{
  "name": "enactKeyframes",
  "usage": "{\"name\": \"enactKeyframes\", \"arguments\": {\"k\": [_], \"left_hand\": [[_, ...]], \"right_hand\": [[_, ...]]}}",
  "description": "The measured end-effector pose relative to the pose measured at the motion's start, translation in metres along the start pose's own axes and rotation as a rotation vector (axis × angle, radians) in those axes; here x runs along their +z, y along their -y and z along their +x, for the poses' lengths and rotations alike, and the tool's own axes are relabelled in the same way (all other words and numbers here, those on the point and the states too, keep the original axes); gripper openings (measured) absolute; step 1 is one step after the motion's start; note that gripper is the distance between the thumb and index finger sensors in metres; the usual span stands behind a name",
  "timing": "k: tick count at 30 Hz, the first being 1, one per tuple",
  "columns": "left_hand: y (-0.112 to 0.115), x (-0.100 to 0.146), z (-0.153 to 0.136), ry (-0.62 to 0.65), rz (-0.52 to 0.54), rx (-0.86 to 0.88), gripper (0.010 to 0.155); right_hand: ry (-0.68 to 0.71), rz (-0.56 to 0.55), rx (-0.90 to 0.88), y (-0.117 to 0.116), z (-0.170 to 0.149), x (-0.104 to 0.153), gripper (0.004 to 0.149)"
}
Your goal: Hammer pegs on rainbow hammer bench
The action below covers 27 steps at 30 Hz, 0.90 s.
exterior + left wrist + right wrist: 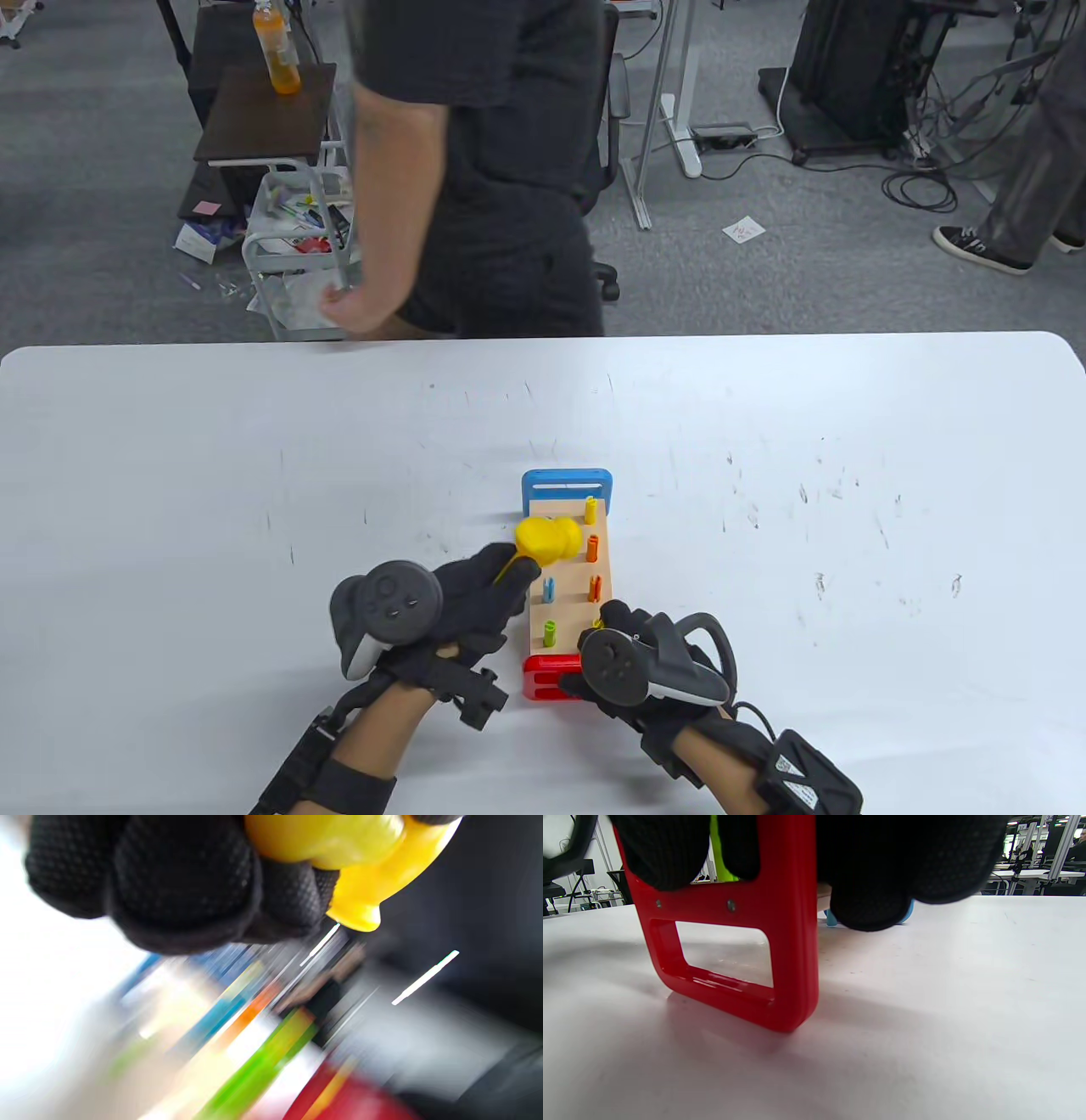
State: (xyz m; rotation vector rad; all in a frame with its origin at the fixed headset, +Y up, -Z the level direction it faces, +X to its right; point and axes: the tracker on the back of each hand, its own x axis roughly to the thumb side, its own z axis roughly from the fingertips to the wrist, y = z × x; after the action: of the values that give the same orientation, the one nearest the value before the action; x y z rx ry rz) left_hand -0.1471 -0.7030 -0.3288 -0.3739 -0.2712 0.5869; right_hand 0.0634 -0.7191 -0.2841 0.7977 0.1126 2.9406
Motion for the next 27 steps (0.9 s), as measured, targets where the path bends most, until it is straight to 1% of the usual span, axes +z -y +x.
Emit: {"name": "enactKeyframes", "arguments": {"k": [1, 2, 3, 4, 5, 6, 7, 8, 9, 10, 11, 12, 13, 14, 15, 16, 17, 18, 19, 20, 21, 22, 24, 25, 26, 27], "left_hand": [[-0.004, 0.0, -0.004, 0.051, -0.197, -0.09, 0.077], [-0.005, 0.002, -0.001, 0.071, -0.074, 0.012, 0.076], [-0.011, 0.014, 0.005, 0.084, 0.206, 0.124, 0.076], [-0.016, 0.019, 0.008, 0.178, 0.379, 0.163, 0.076], [-0.028, 0.025, 0.016, 0.282, 0.543, 0.21, 0.076], [-0.04, 0.034, 0.023, 0.338, 0.545, 0.236, 0.076], [-0.044, 0.039, 0.027, 0.353, 0.549, 0.244, 0.076], [-0.052, 0.047, 0.034, 0.4, 0.579, 0.253, 0.076], [-0.059, 0.055, 0.04, 0.463, 0.644, 0.251, 0.076], [-0.062, 0.06, 0.043, 0.505, 0.681, 0.246, 0.076], [-0.064, 0.066, 0.046, 0.582, 0.731, 0.23, 0.076], [-0.064, 0.067, 0.047, 0.622, 0.748, 0.216, 0.076], [-0.059, 0.064, 0.046, 0.638, 0.735, 0.195, 0.076], [-0.053, 0.058, 0.042, 0.627, 0.713, 0.174, 0.076], [-0.043, 0.047, 0.035, 0.552, 0.665, 0.127, 0.076], [-0.027, 0.027, 0.022, 0.374, 0.537, 0.034, 0.076], [-0.017, 0.014, 0.013, 0.21, 0.38, -0.055, 0.076], [-0.001, -0.001, 0.0, 0.014, 0.065, -0.225, 0.075], [-0.005, -0.002, -0.009, 0.11, 0.001, -0.207, 0.077], [-0.007, -0.001, -0.003, 0.144, 0.182, 0.022, 0.076], [-0.013, 0.006, 0.002, 0.143, 0.295, 0.133, 0.076], [-0.03, 0.013, 0.014, 0.278, 0.342, 0.151, 0.076], [-0.055, 0.033, 0.034, 0.365, 0.44, 0.167, 0.076], [-0.063, 0.041, 0.042, 0.42, 0.491, 0.178, 0.076], [-0.071, 0.052, 0.05, 0.494, 0.569, 0.205, 0.076], [-0.075, 0.059, 0.053, 0.539, 0.615, 0.228, 0.076]], "right_hand": [[-0.002, 0.001, 0.002, 0.0, 0.0, 0.0, 0.04], [-0.001, 0.002, 0.0, 0.0, 0.0, 0.0, 0.04], [-0.001, 0.003, 0.002, 0.0, 0.0, 0.0, 0.04], [-0.001, 0.003, 0.001, 0.0, 0.0, 0.0, 0.04], [0.002, -0.001, -0.003, -0.001, 0.0, 0.0, 0.04], [0.002, 0.0, -0.001, 0.0, 0.0, 0.0, 0.04], [0.001, 0.0, -0.001, 0.0, -0.001, 0.0, 0.04], [0.001, 0.001, -0.002, 0.0, -0.001, 0.0, 0.04], [0.002, 0.002, -0.002, 0.0, -0.001, 0.0, 0.04], [0.002, 0.002, -0.002, 0.0, -0.001, 0.0, 0.04], [0.003, 0.002, -0.003, 0.0, -0.001, 0.0, 0.04], [0.003, 0.002, -0.003, 0.0, -0.001, 0.0, 0.04], [0.003, 0.002, -0.003, 0.0, -0.001, 0.0, 0.04], [0.003, 0.002, -0.003, 0.0, -0.001, 0.0, 0.04], [0.002, 0.002, -0.003, 0.0, -0.001, 0.0, 0.04], [0.003, 0.0, -0.003, -0.001, -0.001, 0.0, 0.04], [0.002, -0.001, -0.003, 0.0, -0.001, 0.0, 0.04], [0.001, -0.001, -0.004, 0.0, -0.001, 0.0, 0.04], [0.0, -0.001, -0.004, -0.001, -0.001, 0.0, 0.04], [-0.001, 0.001, -0.004, 0.0, 0.0, 0.0, 0.04], [-0.002, 0.003, -0.002, -0.001, 0.0, 0.0, 0.04], [-0.002, 0.003, -0.002, -0.001, -0.001, 0.0, 0.04], [0.0, 0.0, -0.005, -0.001, -0.001, 0.0, 0.04], [0.0, 0.0, -0.004, -0.001, -0.001, 0.0, 0.04], [-0.001, 0.0, -0.005, -0.001, -0.001, 0.0, 0.04], [-0.001, 0.001, -0.004, -0.001, -0.001, 0.0, 0.04]]}}
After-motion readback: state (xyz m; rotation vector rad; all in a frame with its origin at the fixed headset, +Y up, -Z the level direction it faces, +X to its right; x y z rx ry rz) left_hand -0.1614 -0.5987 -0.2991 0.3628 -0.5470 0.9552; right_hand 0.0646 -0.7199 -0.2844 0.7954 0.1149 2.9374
